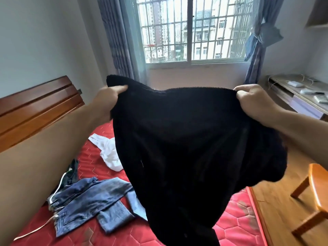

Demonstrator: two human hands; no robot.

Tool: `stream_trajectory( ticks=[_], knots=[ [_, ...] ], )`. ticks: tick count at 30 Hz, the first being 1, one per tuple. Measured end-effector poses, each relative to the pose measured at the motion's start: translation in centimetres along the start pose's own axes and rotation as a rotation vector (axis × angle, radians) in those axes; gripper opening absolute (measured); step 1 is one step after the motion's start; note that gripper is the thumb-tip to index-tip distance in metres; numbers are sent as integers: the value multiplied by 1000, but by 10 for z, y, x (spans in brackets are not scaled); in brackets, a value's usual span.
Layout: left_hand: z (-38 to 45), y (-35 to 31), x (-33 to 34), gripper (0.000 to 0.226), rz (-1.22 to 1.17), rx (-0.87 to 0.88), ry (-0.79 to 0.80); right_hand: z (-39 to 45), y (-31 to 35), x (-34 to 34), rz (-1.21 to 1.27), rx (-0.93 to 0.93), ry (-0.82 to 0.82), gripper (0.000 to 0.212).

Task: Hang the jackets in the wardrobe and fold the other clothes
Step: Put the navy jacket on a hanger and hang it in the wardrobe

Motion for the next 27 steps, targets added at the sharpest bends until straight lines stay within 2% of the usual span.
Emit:
stream_trajectory(
  ticks=[2,4,6,8,10,12,14,16,18,20,21,23,25,27],
  knots=[
    [0,7,0,16,123,17,106,0,9,-5,-14,-57,55,41],
    [1,16,1,30,355,119,213,-3,16,-12,-146,-171,156,48],
    [1,24,4,47,456,168,205,-11,21,-14,-266,-276,281,56],
    [-1,30,9,54,482,176,240,-16,20,-13,-406,-430,298,65],
    [-2,32,13,57,530,194,335,-14,12,-15,-431,-539,235,46],
    [0,30,13,64,574,208,439,-8,5,-24,-361,-550,161,21],
    [2,31,15,65,721,263,501,-3,5,-30,-325,-542,82,17],
    [6,39,20,49,891,378,459,0,11,-30,-292,-557,20,17],
    [11,51,24,25,855,399,327,2,18,-28,-277,-491,4,18],
    [9,58,32,9,599,240,279,3,15,-27,-358,-353,9,24],
    [5,58,40,7,462,174,295,-1,16,-24,-446,-304,20,36],
    [-6,51,65,11,308,137,364,-20,24,3,-532,-332,138,75],
    [-21,40,93,14,357,215,469,-43,38,42,-331,-345,300,92],
    [-31,36,110,18,491,297,558,-48,48,63,-140,-260,335,80]
  ],
)
Point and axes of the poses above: each hand's wrist, its own z-axis towards the middle knuckle, its own x-axis out of the palm, y = z × x, the point moved 2 cm from there along z, towards the middle knuckle, and after that the axes turned 8 degrees about -y, right-handed, at the moved point
